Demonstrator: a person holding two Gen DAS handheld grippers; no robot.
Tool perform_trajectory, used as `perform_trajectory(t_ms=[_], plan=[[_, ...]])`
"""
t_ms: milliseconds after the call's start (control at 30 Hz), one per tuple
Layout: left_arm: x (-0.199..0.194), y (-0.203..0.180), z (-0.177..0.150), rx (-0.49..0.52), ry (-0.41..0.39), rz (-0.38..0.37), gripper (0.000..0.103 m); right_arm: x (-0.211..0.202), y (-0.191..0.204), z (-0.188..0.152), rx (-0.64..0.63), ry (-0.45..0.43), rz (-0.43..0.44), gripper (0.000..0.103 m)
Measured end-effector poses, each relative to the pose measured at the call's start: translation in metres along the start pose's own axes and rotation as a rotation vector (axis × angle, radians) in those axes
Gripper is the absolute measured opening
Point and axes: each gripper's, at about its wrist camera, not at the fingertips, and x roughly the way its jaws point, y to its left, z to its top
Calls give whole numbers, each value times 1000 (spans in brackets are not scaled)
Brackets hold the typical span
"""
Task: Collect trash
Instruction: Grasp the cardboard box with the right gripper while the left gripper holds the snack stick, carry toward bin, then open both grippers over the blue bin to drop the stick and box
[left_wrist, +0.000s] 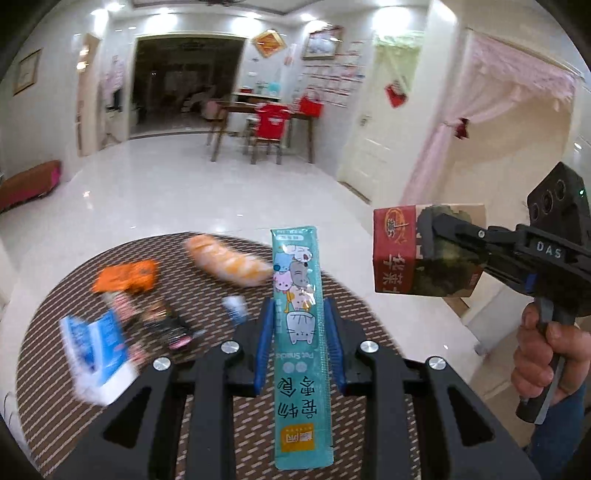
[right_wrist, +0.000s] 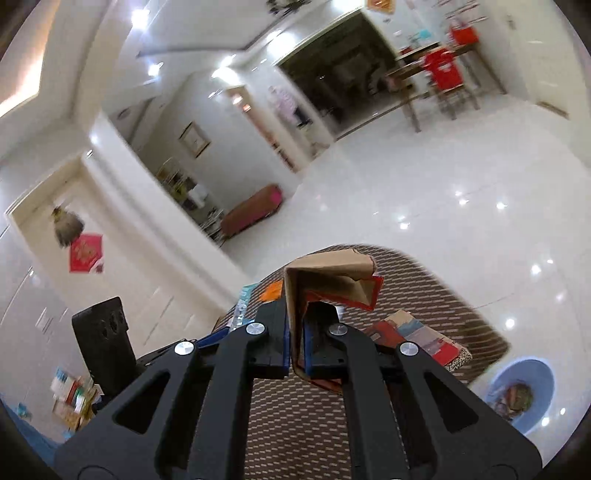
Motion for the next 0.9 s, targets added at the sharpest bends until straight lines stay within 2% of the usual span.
perform_trajectory(t_ms=[200, 267, 467, 633, 900], plan=[[50, -61, 15, 72, 54, -123, 26, -54, -55, 1, 80, -76, -114, 5], [68, -82, 17, 95, 79, -165, 26, -72, -78, -2, 112, -92, -177, 5], [137, -142, 12, 146, 196, -254, 26, -91, -148, -20, 234, -71, -316, 5], [199, -183, -6, 204, 313, -262, 26, -86, -209, -39, 354, -19, -382, 5], [287, -214, -34, 243, 509, -225, 27, -70, -281, -70, 531, 61, -417, 5]])
